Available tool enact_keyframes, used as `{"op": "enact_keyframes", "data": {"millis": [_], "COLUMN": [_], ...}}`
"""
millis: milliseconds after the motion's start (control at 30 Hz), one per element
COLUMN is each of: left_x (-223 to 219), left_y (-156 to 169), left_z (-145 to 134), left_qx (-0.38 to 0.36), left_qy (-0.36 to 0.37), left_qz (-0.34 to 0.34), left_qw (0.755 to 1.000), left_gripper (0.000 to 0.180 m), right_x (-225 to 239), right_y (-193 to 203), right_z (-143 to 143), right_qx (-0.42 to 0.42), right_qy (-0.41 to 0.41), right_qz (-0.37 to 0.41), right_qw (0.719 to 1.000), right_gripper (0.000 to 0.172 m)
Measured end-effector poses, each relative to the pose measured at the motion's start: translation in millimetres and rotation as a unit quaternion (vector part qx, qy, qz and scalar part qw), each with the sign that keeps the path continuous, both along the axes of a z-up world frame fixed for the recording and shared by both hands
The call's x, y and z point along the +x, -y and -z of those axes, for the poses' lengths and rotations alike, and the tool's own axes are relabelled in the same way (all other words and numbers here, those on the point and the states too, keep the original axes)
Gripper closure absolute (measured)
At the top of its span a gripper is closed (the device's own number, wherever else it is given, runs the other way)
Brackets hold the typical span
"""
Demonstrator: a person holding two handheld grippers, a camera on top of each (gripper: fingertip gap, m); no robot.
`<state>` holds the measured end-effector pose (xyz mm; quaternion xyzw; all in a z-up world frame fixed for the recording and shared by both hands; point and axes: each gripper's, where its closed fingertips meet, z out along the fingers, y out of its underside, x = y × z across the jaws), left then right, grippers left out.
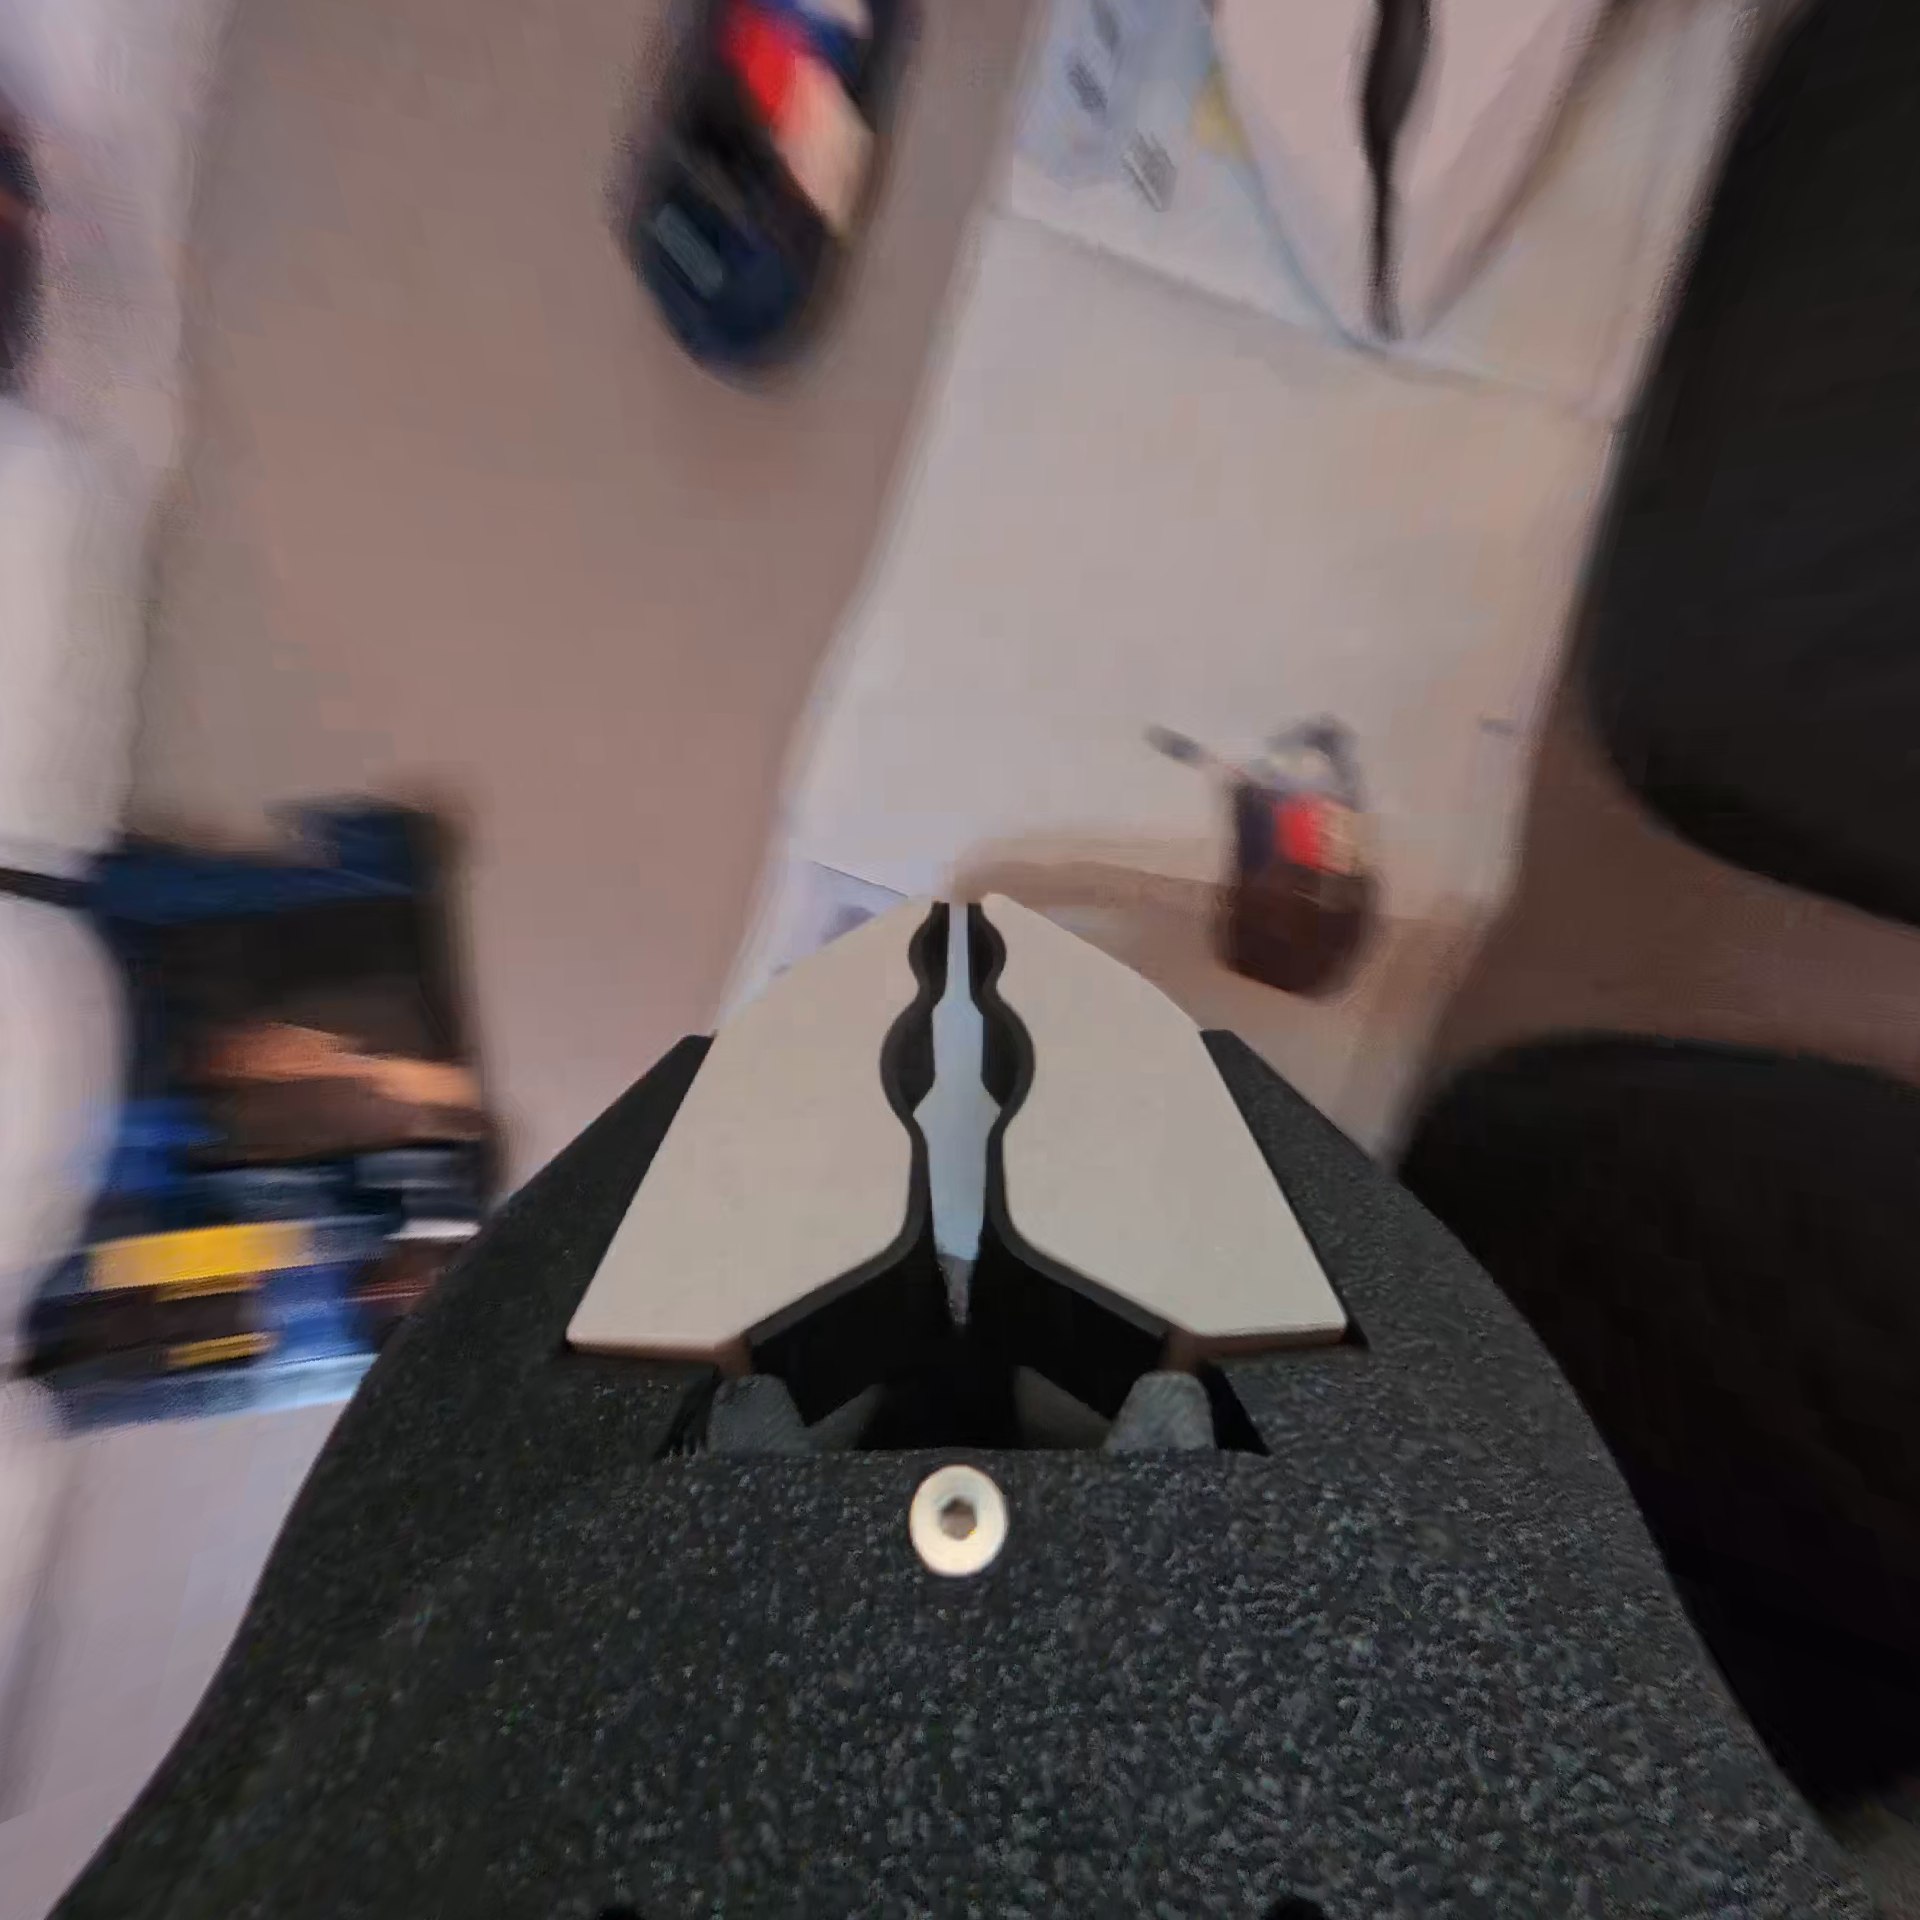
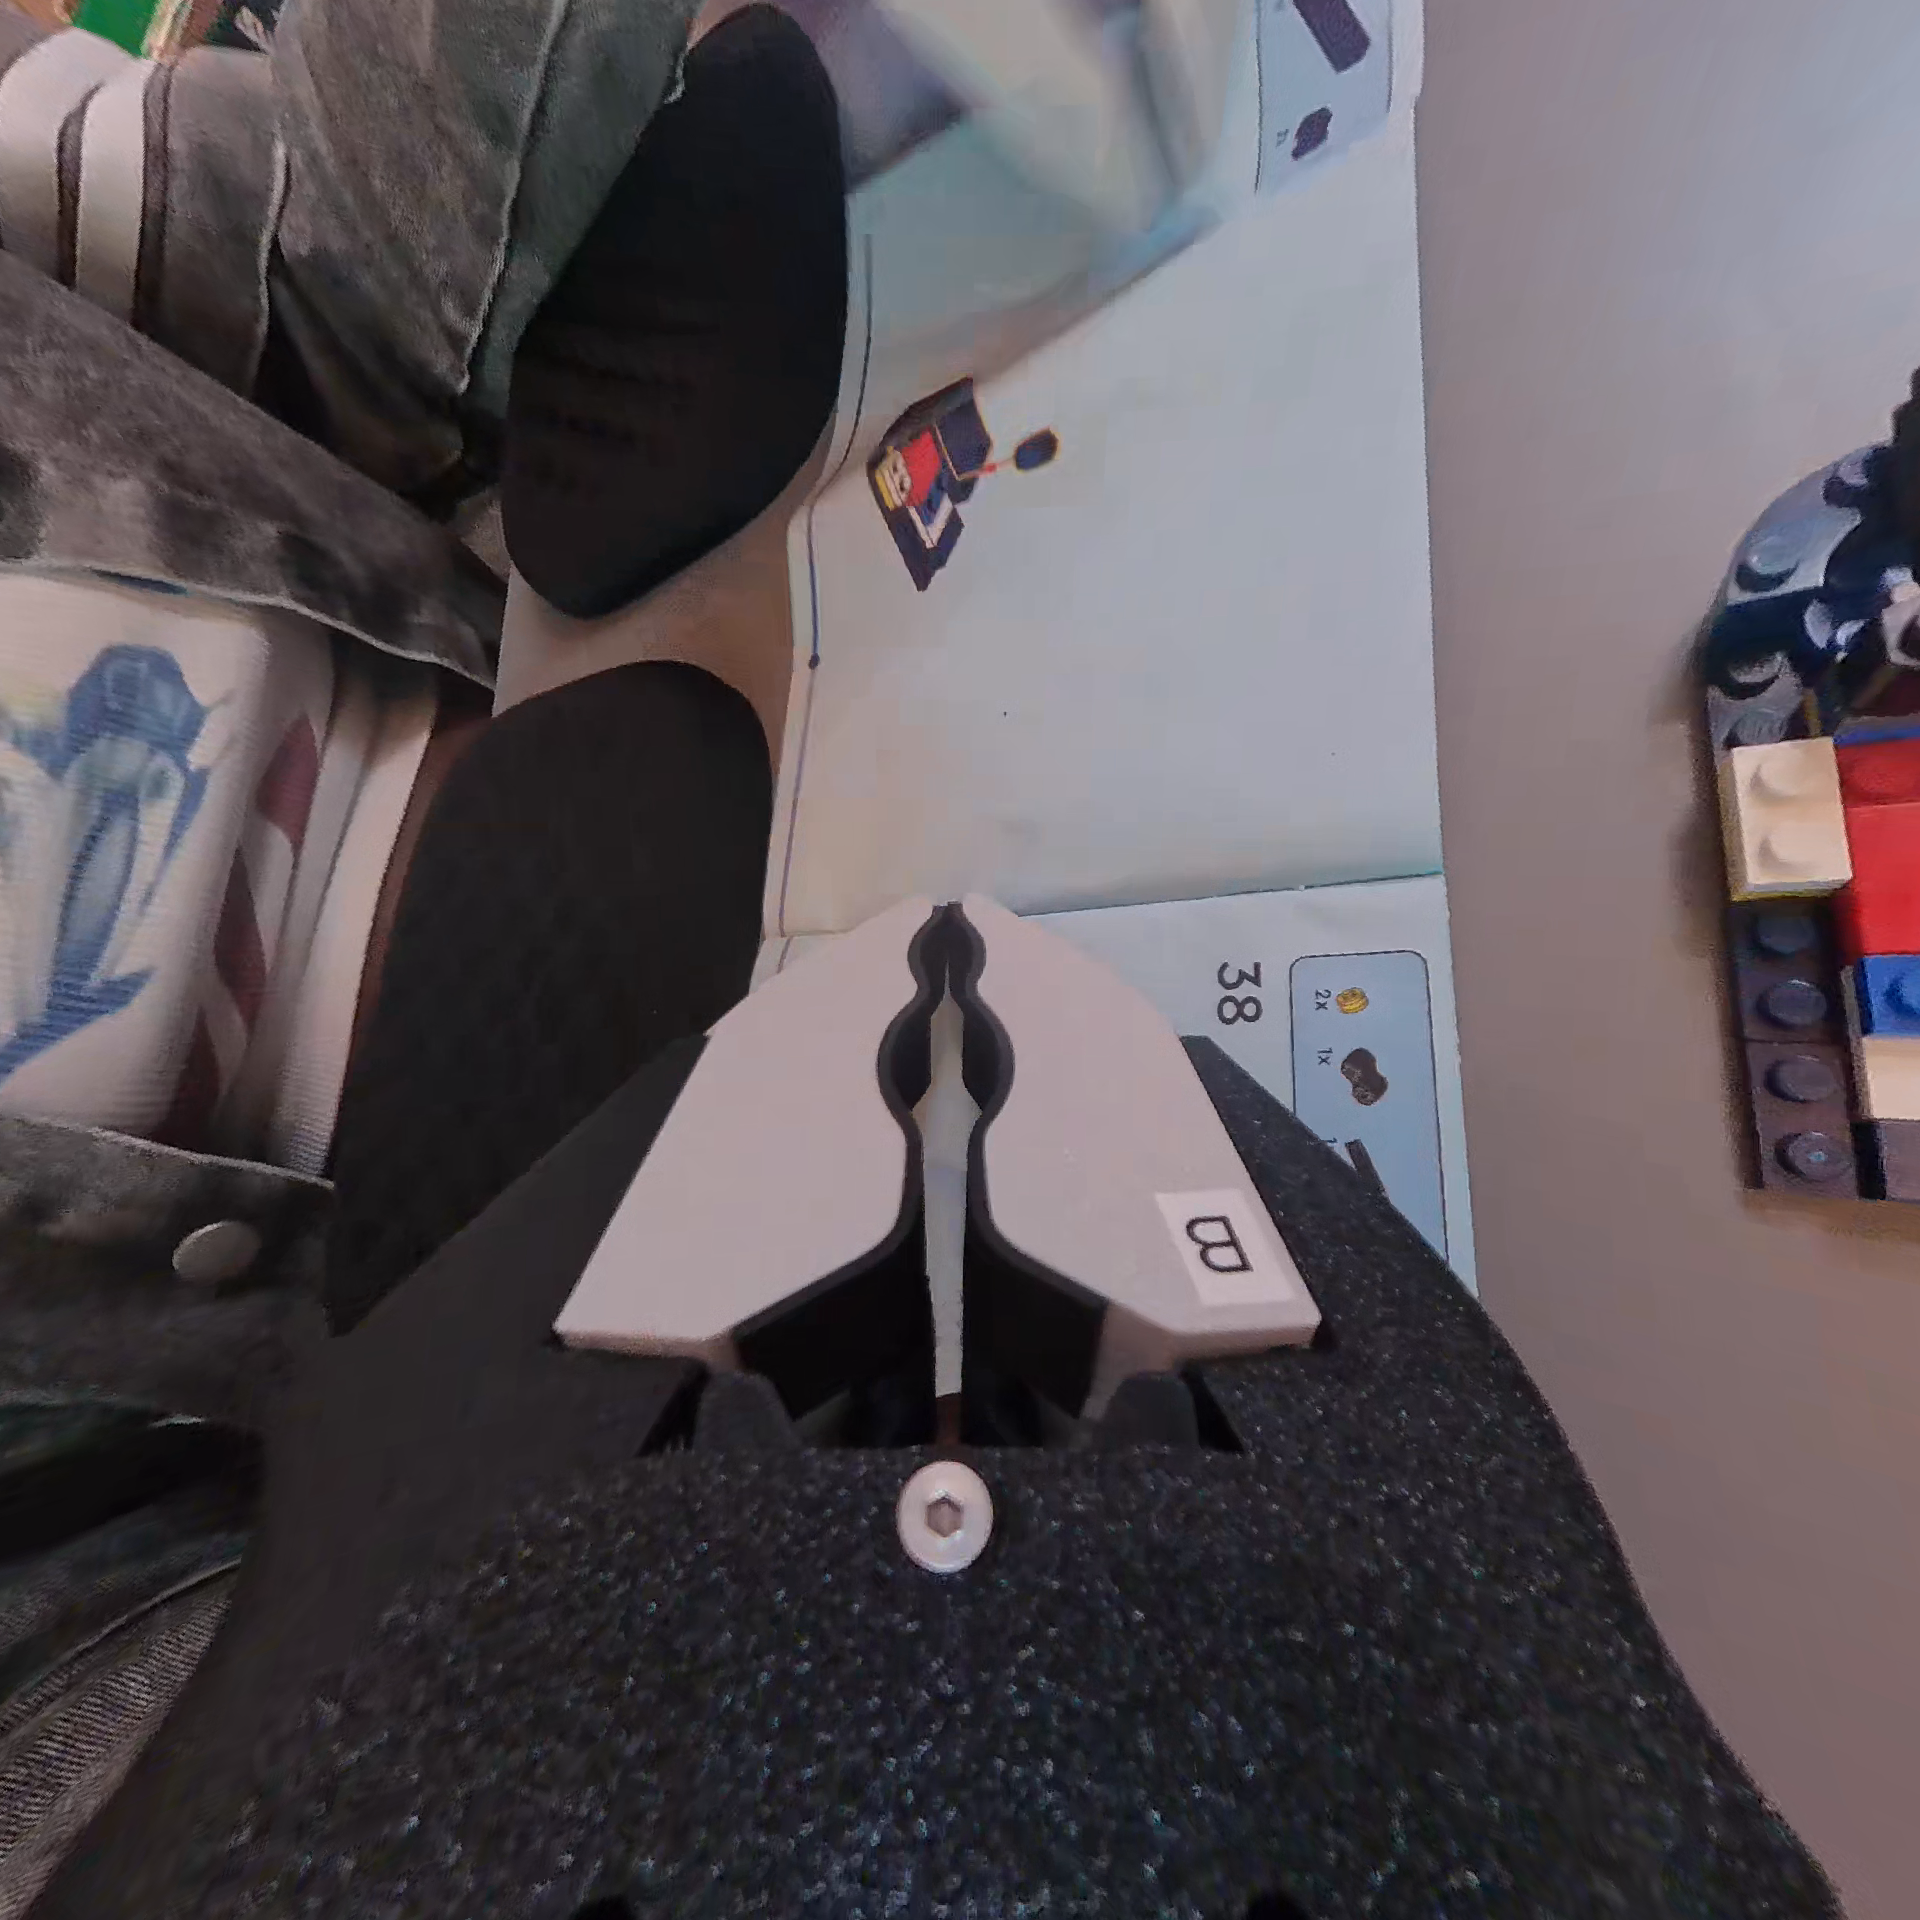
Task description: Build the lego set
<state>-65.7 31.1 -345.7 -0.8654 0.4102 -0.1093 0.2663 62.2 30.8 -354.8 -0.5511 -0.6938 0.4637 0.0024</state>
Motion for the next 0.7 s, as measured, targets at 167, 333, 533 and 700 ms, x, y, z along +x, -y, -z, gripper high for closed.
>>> {"op": "enact_keyframes", "data": {"millis": [167,333,533,700], "left_x": [-10,-46,-32,-31], "left_y": [-35,-43,-58,-42], "left_z": [-183,-177,-161,-192], "left_qx": [0.485,0.544,0.514,0.548], "left_qy": [0.272,0.226,0.223,0.303], "left_qz": [-0.138,-0.206,-0.199,-0.19], "left_qw": [0.82,0.781,0.804,0.756], "left_gripper": [0.162,0.145,0.055,0.034], "right_x": [0,2,-26,-46], "right_y": [1,17,22,-15], "right_z": [0,-9,-37,-116], "right_qx": [0.018,0.036,0.065,0.087], "right_qy": [-0.012,-0.051,-0.192,-0.446], "right_qz": [-0.01,-0.069,-0.039,0.121], "right_qw": [1.0,0.996,0.978,0.883], "right_gripper": [0.172,0.158,0.1,0.032]}}
